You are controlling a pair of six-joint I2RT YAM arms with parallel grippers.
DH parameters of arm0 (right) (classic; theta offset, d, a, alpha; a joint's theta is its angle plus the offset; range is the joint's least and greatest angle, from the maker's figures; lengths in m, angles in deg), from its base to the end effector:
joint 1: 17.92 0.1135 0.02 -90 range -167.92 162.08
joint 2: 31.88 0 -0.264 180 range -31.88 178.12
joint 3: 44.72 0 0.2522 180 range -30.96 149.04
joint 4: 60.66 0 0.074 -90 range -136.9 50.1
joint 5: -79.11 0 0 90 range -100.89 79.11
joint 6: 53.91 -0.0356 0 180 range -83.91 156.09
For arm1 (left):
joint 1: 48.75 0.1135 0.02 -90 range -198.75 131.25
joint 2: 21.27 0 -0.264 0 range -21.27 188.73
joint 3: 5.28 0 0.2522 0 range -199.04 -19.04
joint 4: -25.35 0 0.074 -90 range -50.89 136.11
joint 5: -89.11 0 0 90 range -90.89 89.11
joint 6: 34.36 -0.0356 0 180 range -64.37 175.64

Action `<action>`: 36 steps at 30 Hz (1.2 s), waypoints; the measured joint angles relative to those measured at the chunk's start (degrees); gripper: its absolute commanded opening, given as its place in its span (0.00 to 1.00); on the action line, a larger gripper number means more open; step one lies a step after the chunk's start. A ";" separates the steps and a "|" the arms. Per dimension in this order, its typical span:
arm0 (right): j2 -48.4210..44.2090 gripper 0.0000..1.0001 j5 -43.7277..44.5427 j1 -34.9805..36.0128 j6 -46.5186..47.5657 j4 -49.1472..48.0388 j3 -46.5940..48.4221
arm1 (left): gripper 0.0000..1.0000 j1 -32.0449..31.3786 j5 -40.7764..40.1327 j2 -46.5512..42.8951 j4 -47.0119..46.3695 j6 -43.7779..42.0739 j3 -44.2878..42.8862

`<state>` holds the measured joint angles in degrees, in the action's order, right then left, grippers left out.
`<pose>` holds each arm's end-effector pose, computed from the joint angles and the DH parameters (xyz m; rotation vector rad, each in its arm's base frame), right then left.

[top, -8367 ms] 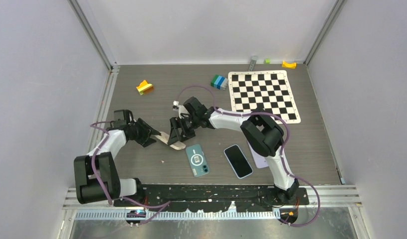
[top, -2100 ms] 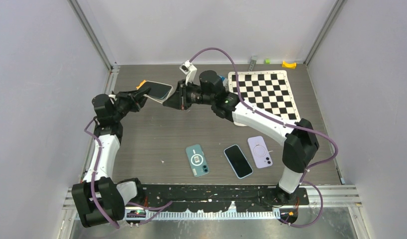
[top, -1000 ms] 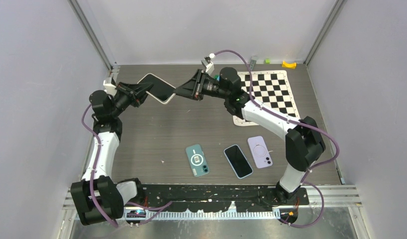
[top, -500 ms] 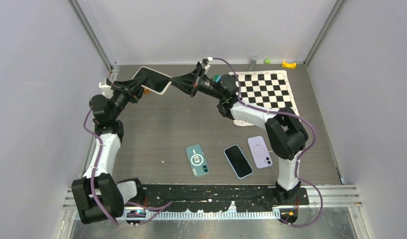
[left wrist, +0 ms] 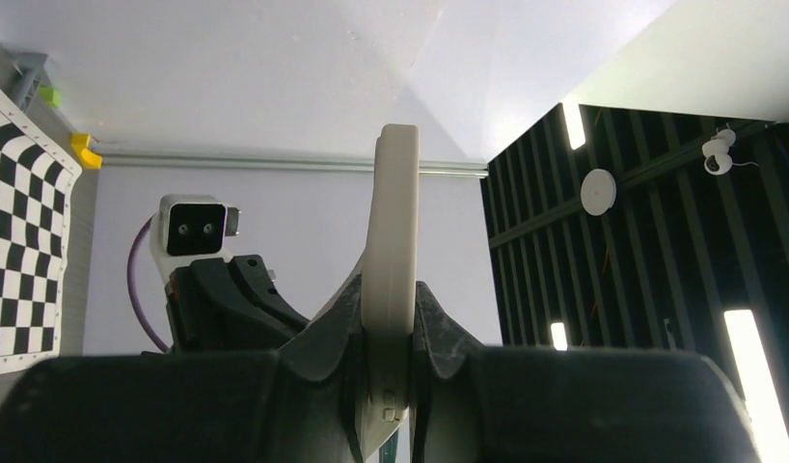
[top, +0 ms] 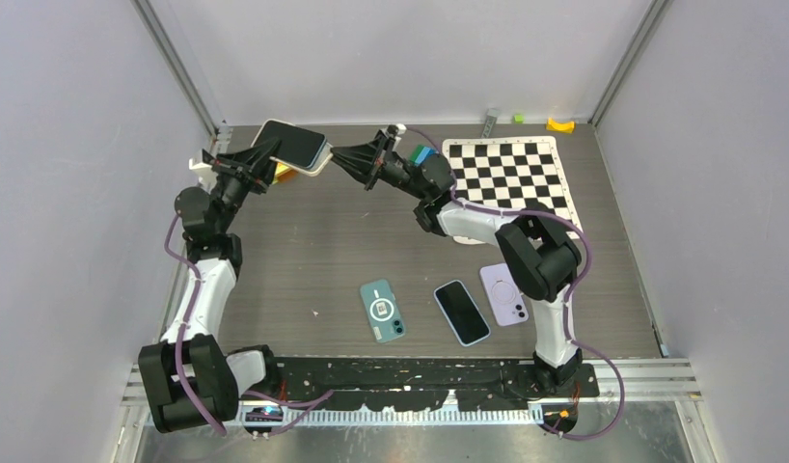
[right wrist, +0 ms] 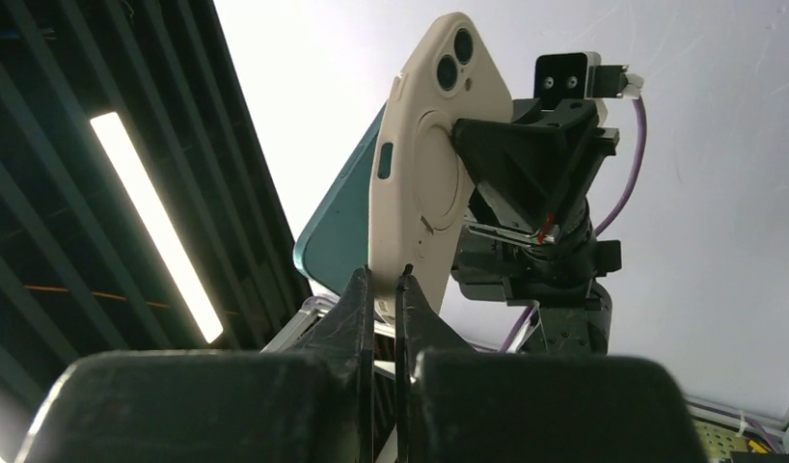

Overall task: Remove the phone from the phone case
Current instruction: Remove the phone case from the phone.

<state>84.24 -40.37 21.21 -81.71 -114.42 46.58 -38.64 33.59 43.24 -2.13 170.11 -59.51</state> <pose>0.3435 0.3020 0.2955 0.4348 1.5900 2.5801 0.2529 0.0246 0.3374 -1.0210 1.2402 -1.8681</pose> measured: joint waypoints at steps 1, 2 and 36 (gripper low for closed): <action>0.00 0.01 0.00 0.00 0.39 0.46 0.00 | 0.00 -0.07 -0.24 0.00 -0.42 0.20 0.00; -0.02 0.01 -0.07 0.00 1.57 1.33 0.00 | 0.00 -0.09 -0.39 0.00 -0.52 0.33 0.00; -21.29 0.37 -5.84 1.20 53.20 40.17 2.75 | 0.00 -1.05 3.15 -0.68 1.70 -2.58 3.21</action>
<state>62.95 -46.20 22.41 -28.51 -74.25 49.33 -39.69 36.73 42.56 -0.42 167.53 -56.29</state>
